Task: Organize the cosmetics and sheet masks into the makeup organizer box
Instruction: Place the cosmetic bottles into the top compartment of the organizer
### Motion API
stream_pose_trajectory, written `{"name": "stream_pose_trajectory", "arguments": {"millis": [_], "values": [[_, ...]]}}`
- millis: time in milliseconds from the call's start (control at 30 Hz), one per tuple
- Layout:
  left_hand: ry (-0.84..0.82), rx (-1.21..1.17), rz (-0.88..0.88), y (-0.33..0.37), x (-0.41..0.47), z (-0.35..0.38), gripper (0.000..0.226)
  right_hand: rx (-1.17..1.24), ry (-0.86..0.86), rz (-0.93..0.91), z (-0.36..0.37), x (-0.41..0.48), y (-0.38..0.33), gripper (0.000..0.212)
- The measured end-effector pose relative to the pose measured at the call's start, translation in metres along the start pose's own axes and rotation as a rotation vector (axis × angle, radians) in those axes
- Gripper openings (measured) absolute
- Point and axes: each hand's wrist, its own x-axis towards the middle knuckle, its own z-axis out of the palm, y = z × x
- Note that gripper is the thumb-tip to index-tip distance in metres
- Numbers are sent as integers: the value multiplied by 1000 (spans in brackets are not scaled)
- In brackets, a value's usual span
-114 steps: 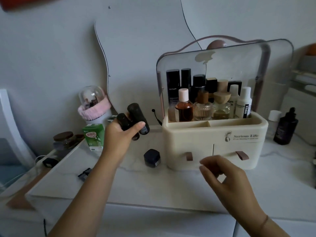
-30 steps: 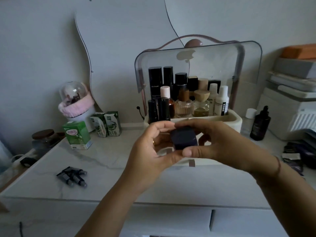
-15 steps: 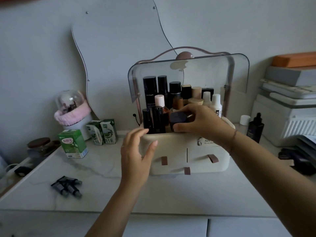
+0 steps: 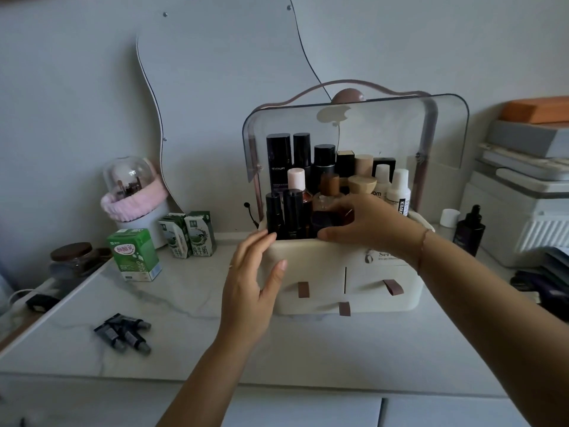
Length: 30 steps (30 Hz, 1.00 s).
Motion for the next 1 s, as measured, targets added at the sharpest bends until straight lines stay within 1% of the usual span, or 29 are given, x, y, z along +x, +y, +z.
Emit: {"name": "stream_pose_trajectory", "arguments": {"millis": [100, 233, 300, 400, 500, 600, 667, 733, 800, 867, 933, 1000], "values": [[-12, -5, 5, -1, 0, -1, 43, -54, -42, -7, -4, 2, -1, 39], [-27, -5, 14, -1, 0, -2, 45, -113, -55, -41, -6, 3, -4, 48], [-28, -5, 14, -1, 0, -2, 44, -130, -62, -54, -8, 3, -4, 47], [-26, -6, 15, -1, -1, -2, 44, -160, -104, -62, -8, 3, -7, 43], [-25, -12, 9, 0, -2, -1, 46, -207, -166, -61, -9, 1, -13, 32], [-20, -18, 5, 1, -2, 0, 47, -352, -168, -91, -8, 0, -17, 22], [-20, -14, 4, 2, -3, 0, 49, -408, -158, -90, -7, 0, -16, 22], [-23, -10, 1, 3, -3, 0, 49, -400, -138, -97, -5, -4, -15, 24], [-16, -1, -9, 6, -3, 1, 49, -347, -78, -120, -1, -14, -14, 29], [13, 41, -11, 11, -5, 3, 48, -239, 82, -158, 4, -29, -9, 31], [55, 107, 19, 18, -8, 7, 51, -73, 343, -179, 6, -51, -1, 27], [74, 147, 86, 27, -11, 13, 52, 42, 634, -173, 3, -73, 18, 19]]}}
